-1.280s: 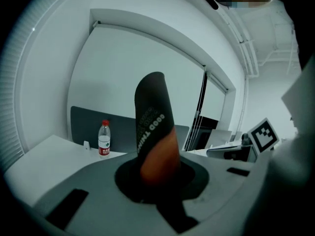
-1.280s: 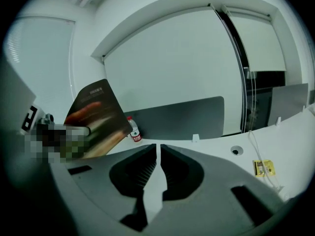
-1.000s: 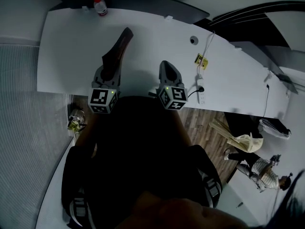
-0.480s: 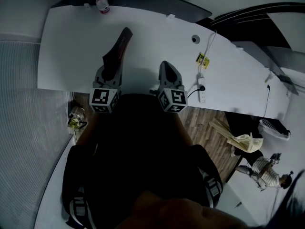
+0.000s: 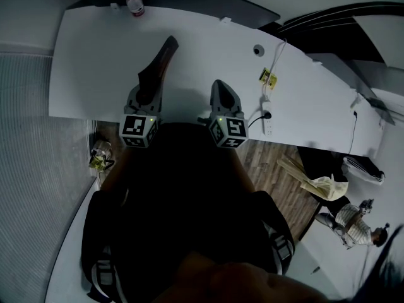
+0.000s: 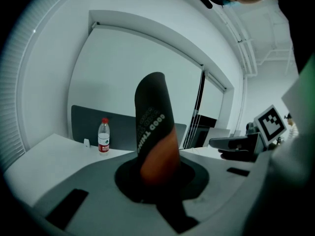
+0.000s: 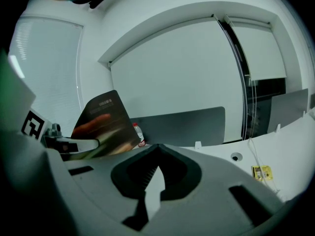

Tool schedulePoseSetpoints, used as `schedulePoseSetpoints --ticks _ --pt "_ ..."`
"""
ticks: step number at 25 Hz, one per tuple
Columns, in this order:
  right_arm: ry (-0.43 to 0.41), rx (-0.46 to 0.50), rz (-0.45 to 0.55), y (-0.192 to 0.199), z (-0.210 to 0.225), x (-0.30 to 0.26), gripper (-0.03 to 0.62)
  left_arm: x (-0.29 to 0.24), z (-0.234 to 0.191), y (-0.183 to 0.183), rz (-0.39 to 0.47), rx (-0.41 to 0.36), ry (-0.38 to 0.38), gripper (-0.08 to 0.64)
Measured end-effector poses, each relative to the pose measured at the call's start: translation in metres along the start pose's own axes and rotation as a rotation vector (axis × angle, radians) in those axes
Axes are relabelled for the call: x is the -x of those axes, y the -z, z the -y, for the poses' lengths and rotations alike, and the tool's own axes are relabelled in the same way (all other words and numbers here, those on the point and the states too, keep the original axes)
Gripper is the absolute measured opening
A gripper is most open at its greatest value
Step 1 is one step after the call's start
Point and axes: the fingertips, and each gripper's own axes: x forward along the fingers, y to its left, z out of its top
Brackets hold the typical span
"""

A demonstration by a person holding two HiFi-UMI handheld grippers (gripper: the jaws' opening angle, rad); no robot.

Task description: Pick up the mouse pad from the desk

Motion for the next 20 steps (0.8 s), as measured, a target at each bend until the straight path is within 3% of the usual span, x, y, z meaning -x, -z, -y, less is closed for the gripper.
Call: schedulePoseSetpoints --ticks 20 --pt "-0.004 -0.005 0.000 -0.0001 0.0022 0.0042 0.000 0.0020 0.0014 0.0024 -0.006 0.003 0.004 0.025"
